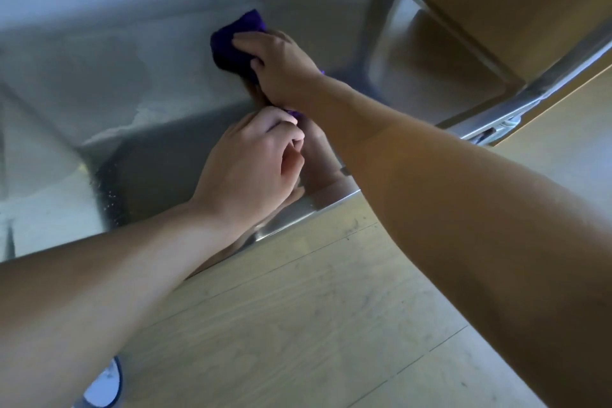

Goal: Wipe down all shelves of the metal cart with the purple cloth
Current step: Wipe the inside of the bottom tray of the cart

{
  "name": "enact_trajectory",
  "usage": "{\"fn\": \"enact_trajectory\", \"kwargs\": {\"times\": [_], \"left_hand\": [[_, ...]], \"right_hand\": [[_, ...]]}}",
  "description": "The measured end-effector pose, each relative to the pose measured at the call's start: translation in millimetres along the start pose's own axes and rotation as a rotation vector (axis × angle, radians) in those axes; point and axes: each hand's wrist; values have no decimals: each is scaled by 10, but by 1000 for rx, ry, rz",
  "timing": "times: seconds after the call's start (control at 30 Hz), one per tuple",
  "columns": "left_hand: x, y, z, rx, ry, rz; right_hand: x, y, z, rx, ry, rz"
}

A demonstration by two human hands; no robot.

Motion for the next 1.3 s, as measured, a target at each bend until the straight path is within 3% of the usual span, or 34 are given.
{"fn": "enact_trajectory", "kwargs": {"times": [0.1,0.3,0.43,0.67,0.83,0.97,1.07,1.17,1.3], "left_hand": [[46,-82,-134,-44,-69,-53],[299,-418,-473,-29,23,-66],[382,-529,-612,-38,57,-90],[642,-568,-921,-228,186,-233],[584,-535,-889,-155,201,-187],[538,-454,-797,-33,178,-185],[485,-381,-755,-26,148,-266],[429,-373,-790,8,132,-310],[367,-392,-912,112,139,-348]], "right_hand": [[45,-21,8,-23,-2,-17],[392,-65,124,-11,13,-57],[704,-144,246,44,19,-165],[611,-758,130,99,34,-481],[467,-1118,-193,252,111,-546],[513,-1273,-369,177,236,-399],[600,-1271,-379,-6,92,-284],[725,-1253,-387,94,-84,-6],[1028,-1243,-449,290,-175,108]]}}
Point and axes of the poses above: each hand's wrist, its own y-axis towards the middle knuckle, its own z-axis out of the palm, x = y × z, and after that the axes turned 3 degrees about z, right-handed
